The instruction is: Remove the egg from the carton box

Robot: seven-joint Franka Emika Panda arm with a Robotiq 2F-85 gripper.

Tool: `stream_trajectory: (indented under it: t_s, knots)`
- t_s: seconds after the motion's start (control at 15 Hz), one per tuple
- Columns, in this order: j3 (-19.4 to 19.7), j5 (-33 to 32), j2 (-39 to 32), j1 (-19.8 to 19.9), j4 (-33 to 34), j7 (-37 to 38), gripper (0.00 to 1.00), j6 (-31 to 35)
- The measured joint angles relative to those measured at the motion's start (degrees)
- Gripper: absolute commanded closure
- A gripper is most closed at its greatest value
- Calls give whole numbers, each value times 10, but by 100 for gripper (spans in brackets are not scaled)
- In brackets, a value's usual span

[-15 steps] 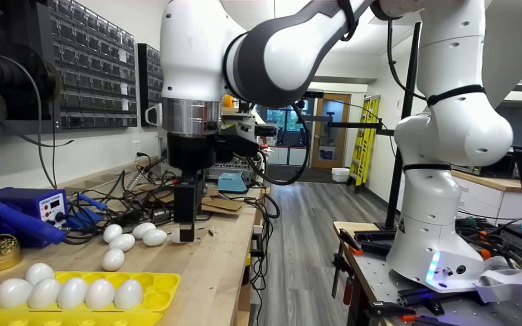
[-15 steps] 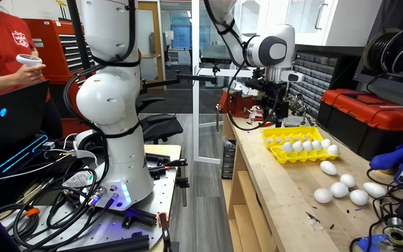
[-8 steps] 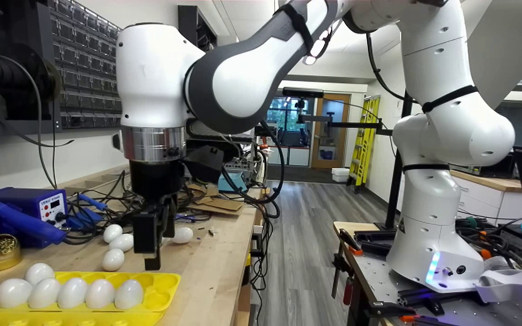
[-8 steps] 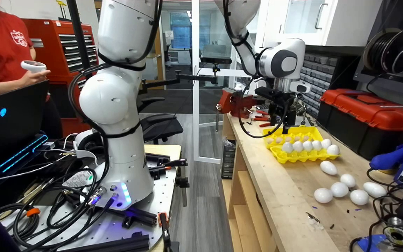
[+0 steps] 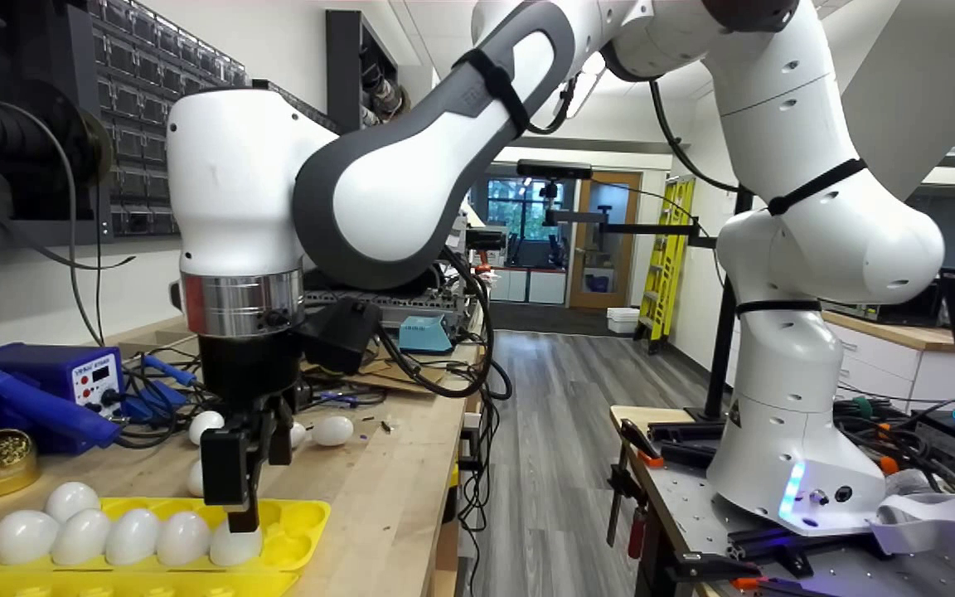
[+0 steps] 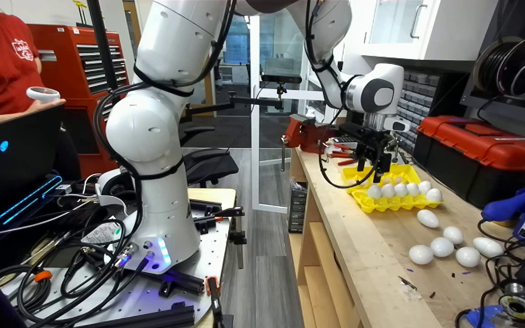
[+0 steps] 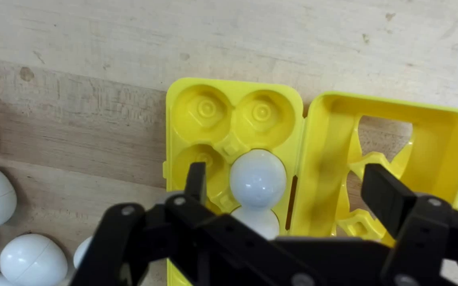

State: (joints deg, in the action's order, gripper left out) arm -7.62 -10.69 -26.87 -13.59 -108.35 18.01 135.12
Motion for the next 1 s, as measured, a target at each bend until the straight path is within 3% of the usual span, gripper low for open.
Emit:
stream_trajectory:
  t_s: [0.53,0.6,0.67,1.0]
  knots:
    - [19,0,-55,0,43,-7,0,16]
    - [21,1,-61,0,47,-10,7,17]
    - [21,1,-67,0,52,-12,26,17]
    - [22,3,-85,0,67,-20,59,27]
